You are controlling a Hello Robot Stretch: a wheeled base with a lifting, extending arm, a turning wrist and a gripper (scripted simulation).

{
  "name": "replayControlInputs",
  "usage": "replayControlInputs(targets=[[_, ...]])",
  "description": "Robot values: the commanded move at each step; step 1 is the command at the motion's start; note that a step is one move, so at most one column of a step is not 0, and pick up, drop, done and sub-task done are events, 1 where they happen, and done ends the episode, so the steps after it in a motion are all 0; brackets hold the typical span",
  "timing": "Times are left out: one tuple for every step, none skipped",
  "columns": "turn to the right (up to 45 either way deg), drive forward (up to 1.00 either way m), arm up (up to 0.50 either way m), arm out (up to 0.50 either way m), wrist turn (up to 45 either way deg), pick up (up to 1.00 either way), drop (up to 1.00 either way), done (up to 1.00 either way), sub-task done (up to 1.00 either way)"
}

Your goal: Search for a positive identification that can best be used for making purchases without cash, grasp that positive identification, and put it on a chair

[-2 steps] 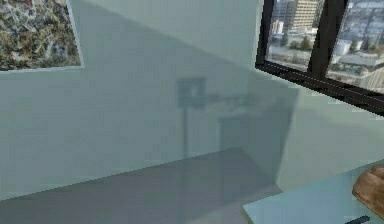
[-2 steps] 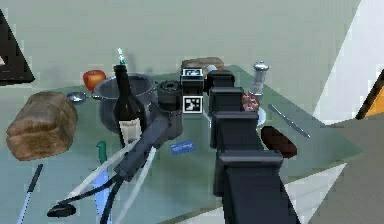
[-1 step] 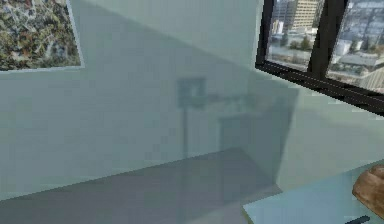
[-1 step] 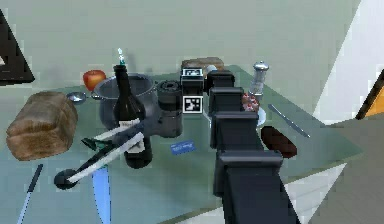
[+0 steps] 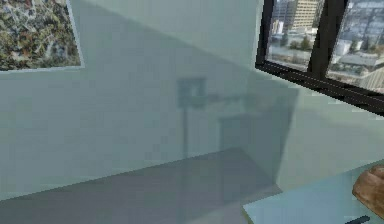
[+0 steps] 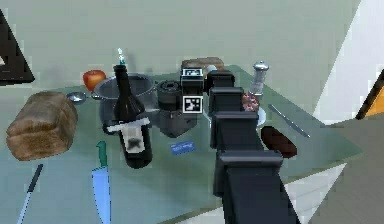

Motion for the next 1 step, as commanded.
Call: replayControlInputs(targets=[[0.0,0.0,0.0,0.0,36.0,0.0,0.0,0.0,0.0]])
